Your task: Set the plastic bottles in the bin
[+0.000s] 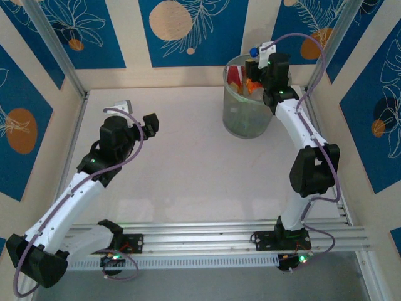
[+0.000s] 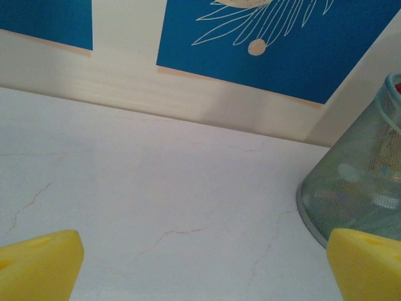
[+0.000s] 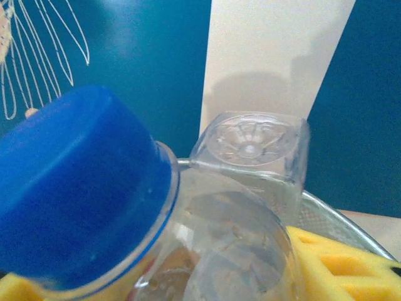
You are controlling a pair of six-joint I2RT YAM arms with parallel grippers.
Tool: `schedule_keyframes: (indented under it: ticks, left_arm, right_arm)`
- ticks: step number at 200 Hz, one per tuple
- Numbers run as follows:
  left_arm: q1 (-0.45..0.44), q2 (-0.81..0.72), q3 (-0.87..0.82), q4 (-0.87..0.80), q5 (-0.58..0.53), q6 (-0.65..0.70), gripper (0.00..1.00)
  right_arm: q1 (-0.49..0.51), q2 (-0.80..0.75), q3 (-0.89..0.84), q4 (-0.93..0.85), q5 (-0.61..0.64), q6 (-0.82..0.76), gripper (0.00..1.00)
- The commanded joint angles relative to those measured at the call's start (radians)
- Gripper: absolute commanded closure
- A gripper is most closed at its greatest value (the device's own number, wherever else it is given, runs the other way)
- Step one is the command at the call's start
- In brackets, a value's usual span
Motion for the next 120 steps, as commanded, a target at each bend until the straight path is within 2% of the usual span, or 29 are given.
schedule_keyframes:
  ticks: [1,32,87,120]
  left_arm:
    - [0.014,-0.002,0.019,0.002,0.011,-0.004,0.01]
    - [0.015,-0.007,0.017,0.002,0.010,-0.003,0.01]
    - [0.015,-0.016,0.013,-0.004,0.005,0.002,0.00]
    - [0.015,-0.016,0.016,-0.002,0.013,0.008,0.01]
  right_arm:
    - [-0.003,0.038,0.041,-0.353,0.087,0.066,0.51]
    - [-0.017,0.095,0.166,-0.511,0.029,0.152,0.51]
    - [-0.022,0.087,0.060,-0.411,-0.031,0.226,0.52]
    - [-0.019,0.060,-0.011,-0.392,0.024,0.237,0.51]
